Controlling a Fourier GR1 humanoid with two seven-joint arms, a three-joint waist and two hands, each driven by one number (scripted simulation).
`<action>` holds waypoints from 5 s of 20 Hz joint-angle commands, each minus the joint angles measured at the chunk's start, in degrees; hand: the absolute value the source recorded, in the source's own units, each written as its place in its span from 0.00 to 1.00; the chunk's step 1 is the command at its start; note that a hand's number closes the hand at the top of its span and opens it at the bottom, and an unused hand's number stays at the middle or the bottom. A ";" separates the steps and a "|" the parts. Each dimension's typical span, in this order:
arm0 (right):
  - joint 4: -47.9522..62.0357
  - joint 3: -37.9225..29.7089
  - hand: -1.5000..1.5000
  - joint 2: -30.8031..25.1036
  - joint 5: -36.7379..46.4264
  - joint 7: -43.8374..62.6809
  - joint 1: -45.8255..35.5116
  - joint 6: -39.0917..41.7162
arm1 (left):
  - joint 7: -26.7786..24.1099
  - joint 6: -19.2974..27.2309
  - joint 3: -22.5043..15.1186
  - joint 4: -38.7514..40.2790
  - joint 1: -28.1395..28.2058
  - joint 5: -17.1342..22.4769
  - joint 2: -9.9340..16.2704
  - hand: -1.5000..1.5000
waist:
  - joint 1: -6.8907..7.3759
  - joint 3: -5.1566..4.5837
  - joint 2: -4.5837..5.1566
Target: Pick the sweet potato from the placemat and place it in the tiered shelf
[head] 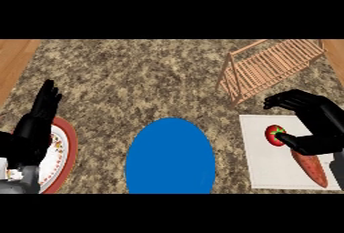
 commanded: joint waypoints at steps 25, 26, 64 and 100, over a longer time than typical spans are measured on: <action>-19.19 -6.15 0.00 -23.87 46.94 -19.81 2.81 29.19 | 1.72 1.87 -0.50 -3.29 1.19 0.01 -4.95 0.50 | -1.44 -0.01 -0.99; -20.10 -3.60 0.00 -22.00 51.04 -20.75 6.49 25.14 | 4.06 2.62 -0.38 -2.88 -0.85 -0.91 -4.17 0.50 | -1.86 0.04 -0.96; 16.96 -1.88 0.00 -4.33 95.79 -43.68 2.68 -5.33 | 3.21 -5.71 7.14 -0.86 -0.56 -8.19 -12.40 0.50 | -0.89 -0.30 -0.94; 3.89 -12.26 1.00 9.27 91.73 -28.38 12.41 -0.09 | 2.87 -7.16 9.40 -3.28 2.59 -11.99 -16.11 0.50 | -2.81 -0.45 -1.48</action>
